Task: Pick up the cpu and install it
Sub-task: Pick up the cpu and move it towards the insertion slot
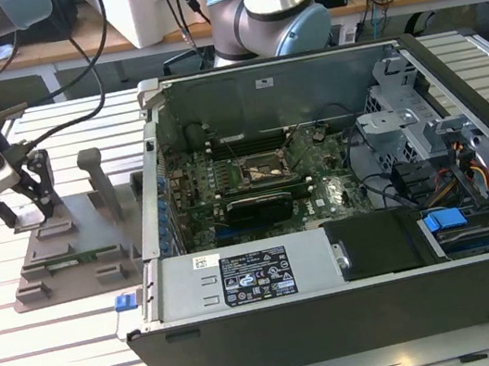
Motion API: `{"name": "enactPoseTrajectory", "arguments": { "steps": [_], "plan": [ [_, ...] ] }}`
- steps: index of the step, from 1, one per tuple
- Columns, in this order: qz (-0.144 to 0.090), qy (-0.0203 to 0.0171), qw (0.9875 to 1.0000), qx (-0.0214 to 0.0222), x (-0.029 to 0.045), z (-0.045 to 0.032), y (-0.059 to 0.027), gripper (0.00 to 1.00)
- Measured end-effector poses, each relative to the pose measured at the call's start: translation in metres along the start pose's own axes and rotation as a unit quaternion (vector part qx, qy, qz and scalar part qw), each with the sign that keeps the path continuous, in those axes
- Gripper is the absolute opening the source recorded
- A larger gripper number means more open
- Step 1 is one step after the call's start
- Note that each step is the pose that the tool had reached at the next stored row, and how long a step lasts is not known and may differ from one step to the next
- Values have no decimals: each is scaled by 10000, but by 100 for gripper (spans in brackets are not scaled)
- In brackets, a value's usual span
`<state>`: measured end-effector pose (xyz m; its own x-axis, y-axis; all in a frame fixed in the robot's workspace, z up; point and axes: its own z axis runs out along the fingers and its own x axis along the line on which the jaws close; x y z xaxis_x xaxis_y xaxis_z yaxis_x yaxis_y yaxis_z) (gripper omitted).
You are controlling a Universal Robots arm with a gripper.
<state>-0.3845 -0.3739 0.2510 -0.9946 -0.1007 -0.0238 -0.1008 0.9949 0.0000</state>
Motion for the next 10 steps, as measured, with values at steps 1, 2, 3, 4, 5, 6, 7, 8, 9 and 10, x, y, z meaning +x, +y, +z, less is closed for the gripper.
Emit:
{"name": "enactPoseTrajectory", "arguments": {
  "steps": [1, 2, 3, 4, 5, 6, 7, 8, 9, 10],
  "plan": [
    [0, -2, 10000, -9, 0, -4, 0, 55],
    [0, -2, 10000, -14, 0, -6, 0, 55],
    [0, -2, 10000, -19, 0, -9, 0, 55],
    [0, -3, 10000, -26, 0, -13, 0, 55],
    [0, -3, 10000, -31, 0, -15, 0, 55],
    [1, -4, 10000, -36, -1, -19, 0, 55],
    [1, -4, 10000, -46, -1, -35, 0, 55],
    [1, -5, 10000, -50, -1, -45, 0, 55],
    [1, -5, 10000, -53, -1, -51, 0, 55],
    [1, -6, 10000, -56, -2, -70, 0, 55]
  ]
}}
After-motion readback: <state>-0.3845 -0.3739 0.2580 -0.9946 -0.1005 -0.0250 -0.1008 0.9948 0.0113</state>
